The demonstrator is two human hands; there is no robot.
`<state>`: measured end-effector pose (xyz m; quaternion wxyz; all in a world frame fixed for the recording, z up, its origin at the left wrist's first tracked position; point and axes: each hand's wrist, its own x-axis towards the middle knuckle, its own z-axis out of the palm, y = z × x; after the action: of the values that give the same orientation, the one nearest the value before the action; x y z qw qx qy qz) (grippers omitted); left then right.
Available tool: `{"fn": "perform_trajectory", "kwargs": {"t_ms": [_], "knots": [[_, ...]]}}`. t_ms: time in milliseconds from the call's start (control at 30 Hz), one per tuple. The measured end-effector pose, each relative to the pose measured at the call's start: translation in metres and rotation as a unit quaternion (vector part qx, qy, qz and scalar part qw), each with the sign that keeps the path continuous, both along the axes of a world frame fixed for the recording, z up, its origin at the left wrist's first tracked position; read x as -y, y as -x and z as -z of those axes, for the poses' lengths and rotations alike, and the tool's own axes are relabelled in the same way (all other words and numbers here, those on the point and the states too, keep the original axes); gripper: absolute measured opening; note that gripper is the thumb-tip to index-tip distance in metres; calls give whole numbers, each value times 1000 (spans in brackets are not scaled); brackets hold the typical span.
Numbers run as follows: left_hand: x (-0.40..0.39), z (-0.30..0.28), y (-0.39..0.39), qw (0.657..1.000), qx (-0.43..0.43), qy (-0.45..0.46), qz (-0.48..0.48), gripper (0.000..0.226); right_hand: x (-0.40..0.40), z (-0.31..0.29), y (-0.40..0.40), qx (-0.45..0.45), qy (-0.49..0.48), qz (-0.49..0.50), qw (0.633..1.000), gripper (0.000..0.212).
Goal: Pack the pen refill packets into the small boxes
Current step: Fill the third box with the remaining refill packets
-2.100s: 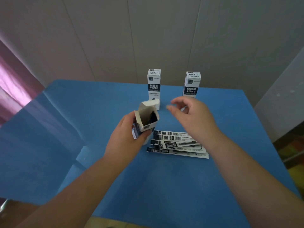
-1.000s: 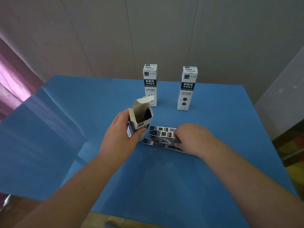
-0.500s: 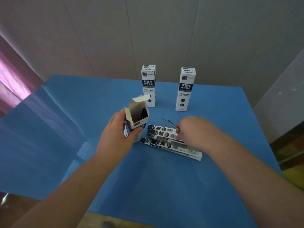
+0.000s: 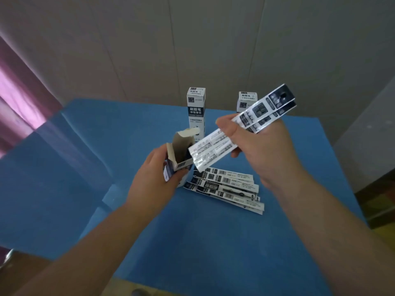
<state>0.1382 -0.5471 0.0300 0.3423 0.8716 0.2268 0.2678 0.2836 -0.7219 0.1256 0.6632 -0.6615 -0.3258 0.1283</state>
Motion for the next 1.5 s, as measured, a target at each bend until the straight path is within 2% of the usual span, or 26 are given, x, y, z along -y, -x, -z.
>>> {"fn": "perform_trajectory", "kwargs": {"t_ms": [167, 500, 700, 800, 900, 1000, 1033, 1167, 1233, 1400, 1500], "knots": [[2, -1, 1, 1000, -4, -21, 18, 45, -19, 0, 5, -10, -6, -16, 1000, 10], [2, 2, -1, 999, -2, -29, 23, 47, -30, -9, -3, 53, 14, -25, 998, 10], [-4, 5, -1, 1000, 2, -15, 3, 45, -29, 8, -5, 73, 61, -45, 994, 13], [-2, 3, -2, 1000, 4, -14, 7, 46, -35, 11, -3, 85, 121, -93, 985, 6], [-1, 2, -3, 1000, 1, -14, 4, 43, -41, 9, -4, 117, 161, -117, 973, 22], [-2, 2, -5, 1000, -2, -10, -1, 45, -36, 8, -8, 121, 166, -70, 976, 49], [-3, 3, -6, 1000, -2, -9, -2, 46, -34, 8, -9, 128, 161, -59, 977, 48], [-4, 3, -7, 1000, -3, -13, 0, 45, -32, 10, -9, 122, 123, -22, 985, 18], [-3, 3, -7, 1000, -1, -27, 10, 47, -39, 14, -6, 116, 126, -18, 985, 18], [1, 3, -6, 999, -3, -48, 27, 45, -49, 19, -3, 173, 215, -50, 960, 26], [0, 3, -7, 999, -2, -41, 22, 50, -41, 15, -6, 194, 174, -36, 965, 28]]}}
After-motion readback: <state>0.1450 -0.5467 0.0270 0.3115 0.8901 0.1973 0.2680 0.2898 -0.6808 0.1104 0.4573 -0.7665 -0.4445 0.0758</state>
